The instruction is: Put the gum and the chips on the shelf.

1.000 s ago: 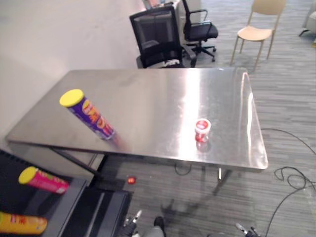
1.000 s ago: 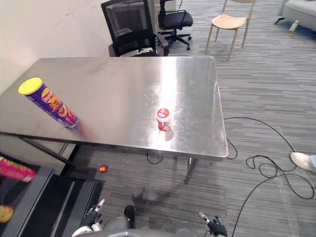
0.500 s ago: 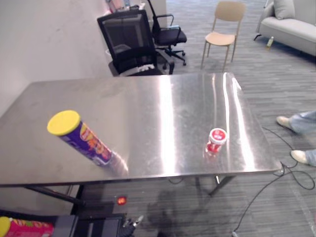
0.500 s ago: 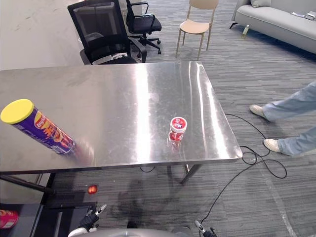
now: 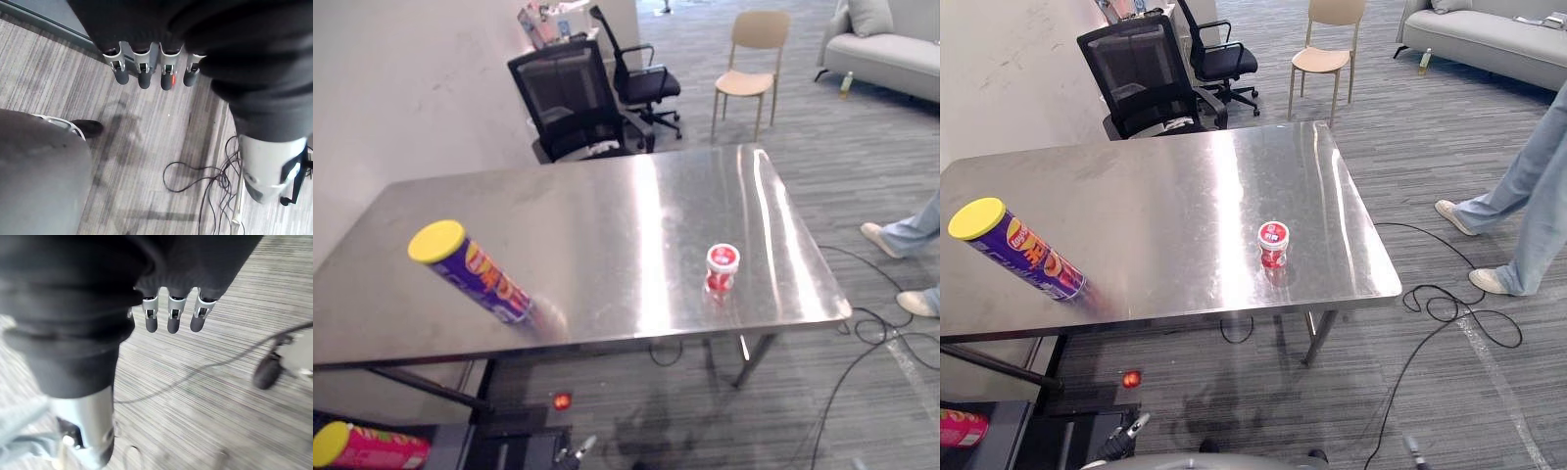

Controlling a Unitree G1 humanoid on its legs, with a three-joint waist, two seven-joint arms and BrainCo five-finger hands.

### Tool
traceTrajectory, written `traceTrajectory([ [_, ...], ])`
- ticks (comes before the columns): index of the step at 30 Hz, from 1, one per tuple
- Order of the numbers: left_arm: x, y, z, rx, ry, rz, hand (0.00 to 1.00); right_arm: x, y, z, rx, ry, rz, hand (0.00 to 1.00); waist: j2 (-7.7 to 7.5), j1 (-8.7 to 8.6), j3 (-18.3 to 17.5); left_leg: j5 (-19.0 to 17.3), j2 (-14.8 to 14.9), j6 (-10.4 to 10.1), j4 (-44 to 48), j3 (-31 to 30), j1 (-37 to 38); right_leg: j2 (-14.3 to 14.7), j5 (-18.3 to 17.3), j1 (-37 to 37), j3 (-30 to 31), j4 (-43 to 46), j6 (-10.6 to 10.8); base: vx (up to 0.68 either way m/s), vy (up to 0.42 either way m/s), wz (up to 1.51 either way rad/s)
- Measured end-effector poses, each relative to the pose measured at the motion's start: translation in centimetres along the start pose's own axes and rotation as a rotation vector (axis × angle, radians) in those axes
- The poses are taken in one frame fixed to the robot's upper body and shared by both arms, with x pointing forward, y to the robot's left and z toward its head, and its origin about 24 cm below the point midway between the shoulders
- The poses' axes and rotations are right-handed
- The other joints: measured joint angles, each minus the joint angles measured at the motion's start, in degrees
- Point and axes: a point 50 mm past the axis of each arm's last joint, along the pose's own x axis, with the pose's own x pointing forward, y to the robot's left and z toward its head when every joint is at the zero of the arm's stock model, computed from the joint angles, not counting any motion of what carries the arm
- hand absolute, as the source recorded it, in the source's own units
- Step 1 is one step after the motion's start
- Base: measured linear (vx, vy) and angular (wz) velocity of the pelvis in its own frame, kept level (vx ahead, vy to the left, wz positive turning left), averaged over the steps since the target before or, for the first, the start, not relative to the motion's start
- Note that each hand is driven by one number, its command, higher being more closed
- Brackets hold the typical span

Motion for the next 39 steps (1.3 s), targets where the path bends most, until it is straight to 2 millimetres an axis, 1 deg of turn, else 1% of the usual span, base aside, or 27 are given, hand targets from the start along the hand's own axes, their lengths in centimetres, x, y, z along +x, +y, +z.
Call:
traceTrajectory([
  [1,-0.1,0.2,-0.2,0.000,0.005,0.005,0.00,0.2,0.1,1.1,0.000,-0.039,-0.002,0.00,-0.12,-0.09,-0.04,0.00,-0.04,0.00,0.00,0.01,-0.01,-0.05,-0.04,0.00,0.01,-0.01,0.05,-0.04,0.006,-0.02],
  [3,-0.4,0.8,-1.0,-0.018,0.022,0.028,0.00,0.3,1.3,6.1,0.029,-0.242,0.006,0.00,-0.55,-0.41,-0.16,-0.06,-0.05,-0.04,0.00,0.14,-0.18,-0.21,-0.13,-0.18,0.11,-0.11,0.19,0.00,0.000,0.00],
  [4,-0.5,0.9,-1.1,-0.021,0.025,0.032,0.00,0.0,1.8,7.5,0.035,-0.301,0.017,0.00,-0.64,-0.47,-0.22,-0.10,-0.02,-0.04,0.00,0.18,-0.27,-0.22,-0.13,-0.28,0.15,-0.12,0.18,0.00,0.000,0.00],
  [5,-0.5,1.1,-1.3,-0.032,0.029,0.041,0.00,-0.7,3.0,10.2,0.034,-0.426,0.046,0.00,-0.82,-0.49,-0.28,-0.18,0.04,-0.06,0.00,0.22,-0.42,-0.24,-0.12,-0.44,0.20,-0.12,0.17,0.00,0.000,0.00],
  [6,-0.6,1.2,-1.3,-0.043,0.023,0.051,0.00,-1.9,4.4,12.7,-0.002,-0.557,0.063,0.00,-1.08,-0.44,-0.52,-0.22,0.08,-0.11,0.01,0.22,-0.86,-0.21,0.15,-0.88,0.22,-0.09,-0.10,0.00,0.000,0.00],
  [8,-0.6,1.3,-1.2,-0.045,0.010,0.058,0.00,-3.5,5.9,15.1,-0.020,-0.695,0.084,0.00,-1.46,-0.35,-0.64,-0.22,0.14,-0.13,0.02,0.20,-1.27,-0.06,0.58,-1.18,0.22,-0.07,0.51,0.05,-0.015,0.02],
  [10,-0.8,1.6,-1.2,-0.054,0.001,0.070,0.00,-6.0,8.1,17.8,-0.018,-0.869,0.120,0.00,-1.75,-0.19,-1.11,-0.08,0.14,0.07,0.05,0.15,-1.36,0.19,0.78,-1.12,0.21,-0.05,0.73,0.08,-0.024,0.03],
  [11,-0.8,1.6,-1.2,-0.055,0.000,0.071,0.00,-6.6,8.5,18.3,-0.014,-0.905,0.128,0.00,-1.84,-0.16,-1.17,-0.10,0.20,0.05,0.12,0.15,-1.38,0.26,0.80,-1.12,0.21,-0.05,0.76,0.09,-0.027,0.02],
  [13,-0.8,1.6,-1.1,-0.055,-0.007,0.073,0.00,-9.2,10.3,19.5,-0.022,-1.032,0.183,0.00,-1.72,-0.05,-1.36,-0.10,0.56,0.04,0.38,0.14,-1.42,0.65,1.04,-1.14,0.17,0.00,1.11,0.09,-0.037,0.01],
  [14,-0.8,1.6,-1.1,-0.055,-0.007,0.074,0.00,-9.7,10.7,19.6,-0.035,-1.058,0.202,0.00,-1.75,-0.03,-1.38,-0.10,0.69,0.04,0.38,0.12,-1.42,0.77,1.14,-1.14,0.15,0.01,1.28,0.06,-0.036,-0.01],
  [16,-0.8,1.7,-1.1,-0.053,-0.012,0.074,0.00,-11.9,12.2,20.3,-0.063,-1.152,0.290,0.00,-1.77,0.06,-1.38,-0.11,0.96,0.02,0.39,0.12,-1.44,1.01,1.31,-1.16,0.15,0.12,1.49,0.04,-0.032,-0.03],
  [18,-0.8,1.6,-1.0,-0.052,-0.018,0.072,0.00,-12.9,12.9,20.4,-0.083,-1.194,0.344,0.00,-1.77,0.13,-1.38,-0.11,1.10,0.02,0.39,0.12,-1.44,1.12,1.32,-1.35,0.15,0.47,1.50,0.01,-0.032,-0.01],
  [20,-0.8,1.6,-1.0,-0.051,-0.018,0.071,0.00,-13.4,13.4,20.2,-0.113,-1.212,0.404,0.00,-1.79,0.28,-1.40,-0.12,1.32,0.01,0.39,0.11,-1.52,1.32,1.34,-1.99,0.16,1.12,1.52,-0.03,-0.011,-0.02],
  [21,-0.8,1.6,-0.9,-0.048,-0.023,0.068,0.00,-14.0,13.9,19.7,-0.158,-1.223,0.474,0.00,-1.90,0.61,-1.40,-0.10,1.40,-0.01,0.38,0.08,-1.84,1.38,1.35,-2.40,0.17,1.53,1.54,-0.07,-0.019,-0.05],
  [24,-0.8,1.7,-0.8,-0.034,-0.025,0.061,0.00,-14.7,14.9,18.5,-0.248,-1.205,0.617,0.00,-2.14,0.90,-1.51,0.09,1.34,-0.06,0.08,-0.03,-1.95,1.29,1.35,-2.87,0.09,1.76,1.54,-0.10,-0.013,-0.03],
  [27,-0.8,1.6,-0.9,-0.027,-0.023,0.057,0.00,-15.5,15.8,17.7,-0.312,-1.200,0.738,0.00,-2.15,0.85,-1.50,0.43,0.86,-0.02,0.02,-0.60,-2.44,0.84,1.23,-3.14,-0.55,1.63,1.48,-0.08,0.006,0.08],
  [28,-0.8,1.6,-0.8,-0.018,-0.023,0.055,0.00,-15.6,16.1,17.3,-0.340,-1.193,0.783,0.00,-2.40,0.76,-1.35,0.64,0.61,-0.07,0.02,-1.41,-2.85,0.61,1.19,-3.13,-1.20,1.65,1.41,-0.08,0.023,0.26],
  [29,-0.8,1.6,-0.8,-0.003,-0.023,0.049,0.00,-15.8,16.4,16.9,-0.357,-1.179,0.829,0.00,-2.25,0.76,-1.43,0.88,0.43,0.05,0.02,-1.78,-3.08,0.41,1.17,-3.13,-1.61,1.67,1.37,-0.06,0.024,0.24],
  [31,-0.8,1.6,-0.8,0.006,-0.022,0.046,0.00,-16.1,17.0,16.2,-0.375,-1.155,0.896,0.00,-2.58,0.94,-1.23,1.07,0.29,0.17,0.02,-2.26,-3.25,0.26,1.13,-3.10,-2.10,1.66,1.32,-0.05,0.022,0.19],
  [32,-0.8,1.6,-0.7,0.012,-0.023,0.045,0.00,-16.4,17.6,15.5,-0.396,-1.135,0.958,0.00,-2.59,0.92,-1.24,1.32,0.24,0.25,0.02,-2.91,-3.67,0.12,1.06,-3.12,-2.73,1.69,1.22,-0.04,0.012,0.23],
  [35,-0.9,1.8,-0.8,0.027,-0.019,0.046,0.00,-17.0,18.5,14.3,-0.404,-1.089,1.071,0.00,-2.69,1.25,-1.15,1.57,0.22,0.46,0.03,-3.25,-4.10,-0.03,1.08,-3.21,-3.10,1.45,1.22,-0.01,0.007,0.11],
  [37,-0.9,2.0,-0.8,0.033,-0.017,0.049,0.00,-17.5,18.7,13.8,-0.402,-1.075,1.123,0.00,-2.87,1.26,-1.03,1.56,0.21,0.47,0.04,-3.26,-4.10,-0.03,1.09,-3.21,-3.10,1.44,1.22,0.00,0.000,0.00],
  [39,-0.9,2.2,-0.8,0.038,-0.018,0.054,0.00,-18.2,19.0,13.0,-0.410,-1.056,1.198,0.00,-3.45,1.25,-0.60,1.61,0.11,0.55,0.11,-3.23,-4.13,0.07,1.14,-3.15,-3.09,1.46,1.25,0.03,0.004,-0.01],
])
